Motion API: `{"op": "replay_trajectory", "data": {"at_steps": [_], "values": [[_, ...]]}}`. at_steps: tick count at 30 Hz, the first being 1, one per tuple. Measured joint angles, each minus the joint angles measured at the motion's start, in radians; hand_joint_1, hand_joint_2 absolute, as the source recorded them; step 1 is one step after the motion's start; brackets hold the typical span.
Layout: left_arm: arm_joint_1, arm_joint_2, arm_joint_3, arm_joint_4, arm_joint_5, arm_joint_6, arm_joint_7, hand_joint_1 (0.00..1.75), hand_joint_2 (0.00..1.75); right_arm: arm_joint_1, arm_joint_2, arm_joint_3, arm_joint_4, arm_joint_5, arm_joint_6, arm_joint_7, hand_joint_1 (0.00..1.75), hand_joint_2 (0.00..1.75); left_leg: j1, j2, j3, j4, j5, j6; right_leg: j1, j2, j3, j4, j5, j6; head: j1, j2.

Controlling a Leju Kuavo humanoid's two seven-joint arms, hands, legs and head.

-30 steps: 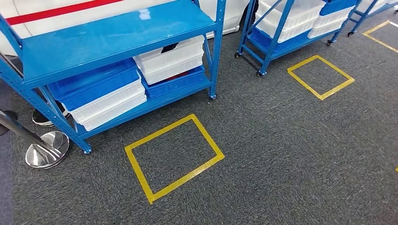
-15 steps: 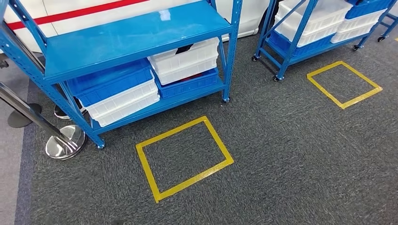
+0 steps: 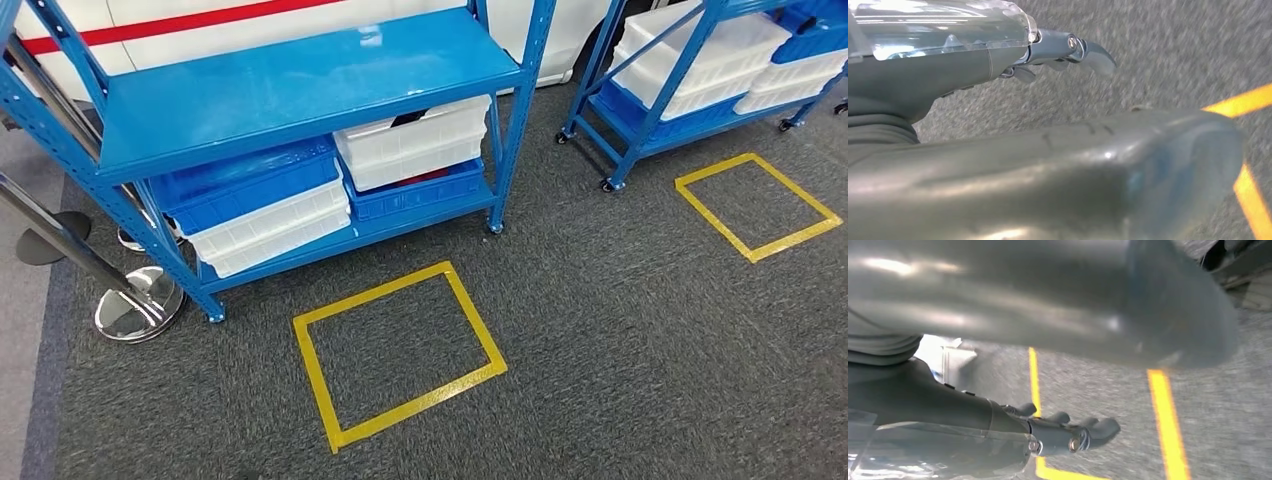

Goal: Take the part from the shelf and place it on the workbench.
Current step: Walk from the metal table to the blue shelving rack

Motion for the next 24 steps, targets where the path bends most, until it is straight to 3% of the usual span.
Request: {"op": "replay_trajectory", "data": {"at_steps": [2, 3, 4, 5, 6, 7, 9, 10, 12, 14, 15, 16, 18, 19, 20, 21, 24], "values": [[-0.001, 0.000, 0.000, 0.000, 0.001, 0.000, 0.000, 0.00, 0.00, 0.001, 0.000, -0.002, 0.000, -0.001, 0.001, -0.001, 0.00, 0.00, 0.001, -0.007, 0.028, -0.004, -0.023, 0.002, -0.002, 0.006, -0.097, 0.095, -0.051, 0.005, 0.000, 0.000], [0.000, 0.000, 0.000, 0.000, 0.001, 0.000, 0.000, 0.00, 0.00, 0.001, -0.001, -0.003, 0.000, 0.001, 0.001, -0.001, 0.00, 0.00, 0.002, -0.014, 0.045, -0.004, -0.036, 0.000, -0.002, 0.007, -0.134, 0.112, -0.076, 0.007, 0.000, 0.000], [0.001, 0.000, 0.000, 0.000, 0.001, 0.000, 0.000, 0.00, 0.00, 0.003, -0.002, -0.004, 0.000, 0.005, 0.001, -0.001, 0.00, 0.00, 0.003, -0.023, 0.064, -0.004, -0.051, -0.002, -0.003, 0.008, -0.157, 0.104, -0.087, 0.008, 0.000, 0.000], [0.002, -0.001, 0.000, 0.000, 0.001, 0.000, 0.000, 0.00, 0.00, 0.005, -0.003, -0.004, 0.000, 0.011, 0.001, -0.001, 0.00, 0.00, 0.004, -0.033, 0.083, -0.004, -0.065, -0.005, -0.003, 0.010, -0.167, 0.071, -0.075, 0.009, 0.000, 0.000], [0.003, -0.002, 0.000, 0.000, 0.001, 0.000, 0.000, 0.00, 0.00, 0.009, -0.004, -0.004, 0.000, 0.018, 0.001, 0.000, 0.00, 0.00, 0.006, -0.043, 0.102, -0.004, -0.080, -0.008, -0.004, 0.018, -0.169, 0.017, -0.032, 0.010, 0.000, 0.000], [0.002, -0.002, 0.000, 0.000, 0.001, 0.000, 0.000, 0.00, 0.00, 0.015, -0.005, -0.004, 0.001, 0.023, 0.001, 0.000, 0.00, 0.00, 0.008, -0.051, 0.118, -0.004, -0.094, -0.011, -0.004, 0.033, -0.168, -0.043, 0.039, 0.011, 0.000, 0.000], [-0.001, -0.003, 0.000, 0.001, 0.001, 0.000, 0.000, 0.00, 0.00, 0.021, -0.006, -0.004, 0.004, 0.027, 0.001, 0.001, 0.00, 0.00, 0.009, -0.069, 0.140, -0.013, -0.120, -0.021, -0.001, 0.056, -0.164, -0.122, 0.147, 0.002, 0.000, 0.000], [-0.002, -0.004, 0.000, 0.001, 0.001, 0.000, 0.000, 0.00, 0.00, 0.020, -0.007, -0.004, 0.005, 0.028, 0.001, 0.001, 0.00, 0.00, 0.010, -0.075, 0.148, -0.016, -0.124, -0.027, 0.001, 0.058, -0.160, -0.138, 0.169, -0.006, 0.000, 0.000], [-0.003, -0.004, 0.000, 0.001, 0.001, 0.000, 0.000, 0.00, 0.00, 0.013, -0.008, -0.004, 0.005, 0.030, 0.001, 0.002, 0.00, 0.00, 0.010, -0.076, 0.150, 0.001, -0.108, -0.039, 0.004, 0.042, -0.135, -0.151, 0.152, -0.025, -0.001, 0.000], [-0.004, -0.004, 0.000, 0.001, 0.001, 0.000, 0.000, 0.00, 0.00, 0.014, -0.008, -0.004, 0.005, 0.031, 0.003, 0.002, 0.00, 0.00, 0.009, -0.047, 0.102, 0.103, -0.068, -0.046, 0.003, 0.025, -0.095, -0.169, 0.132, -0.040, -0.001, 0.000], [-0.004, -0.004, 0.000, 0.001, 0.001, 0.000, 0.000, 0.00, 0.00, 0.015, -0.008, -0.003, 0.005, 0.031, 0.006, 0.002, 0.00, 0.00, 0.009, -0.029, 0.058, 0.172, -0.063, -0.047, 0.004, 0.016, -0.074, -0.177, 0.119, -0.044, -0.001, 0.000], [-0.005, -0.004, 0.000, 0.001, 0.001, 0.000, 0.000, 0.00, 0.00, 0.016, -0.008, -0.003, 0.005, 0.032, 0.010, 0.002, 0.00, 0.00, 0.009, -0.016, 0.011, 0.233, -0.079, -0.048, 0.005, 0.007, -0.052, -0.182, 0.104, -0.048, -0.001, 0.000], [-0.003, -0.004, 0.000, 0.001, 0.001, 0.000, 0.000, 0.00, 0.00, 0.016, -0.009, -0.004, 0.005, 0.030, 0.015, 0.001, 0.00, 0.00, 0.009, -0.009, -0.069, 0.291, -0.171, -0.050, 0.008, -0.003, -0.006, -0.187, 0.070, -0.049, -0.001, 0.000], [0.000, -0.004, 0.000, 0.001, 0.002, 0.000, 0.000, 0.00, 0.00, 0.016, -0.009, -0.004, 0.005, 0.027, 0.016, -0.001, 0.00, 0.00, 0.009, -0.008, -0.095, 0.286, -0.218, -0.050, 0.009, -0.005, 0.019, -0.187, 0.052, -0.050, -0.001, 0.000], [0.004, -0.004, 0.000, 0.001, 0.002, 0.000, 0.001, 0.00, 0.00, 0.014, -0.009, -0.004, 0.005, 0.026, 0.017, -0.003, 0.00, 0.00, 0.008, -0.006, -0.112, 0.261, -0.240, -0.047, 0.010, -0.010, 0.045, -0.188, 0.034, -0.050, -0.001, 0.000], [0.008, -0.004, 0.000, 0.001, 0.002, 0.000, 0.001, 0.00, 0.00, 0.013, -0.009, -0.004, 0.005, 0.029, 0.018, -0.005, 0.00, 0.00, 0.006, 0.000, -0.124, 0.221, -0.220, -0.040, 0.012, -0.015, 0.071, -0.188, 0.015, -0.050, -0.001, 0.000], [0.012, -0.001, 0.000, 0.002, 0.003, 0.004, -0.002, 0.00, 0.00, 0.018, -0.008, 0.003, 0.008, 0.054, 0.027, -0.007, 0.00, 0.00, -0.012, 0.050, -0.142, 0.096, 0.018, -0.012, 0.017, -0.032, 0.131, -0.182, -0.042, -0.042, 0.000, 0.000]]}}
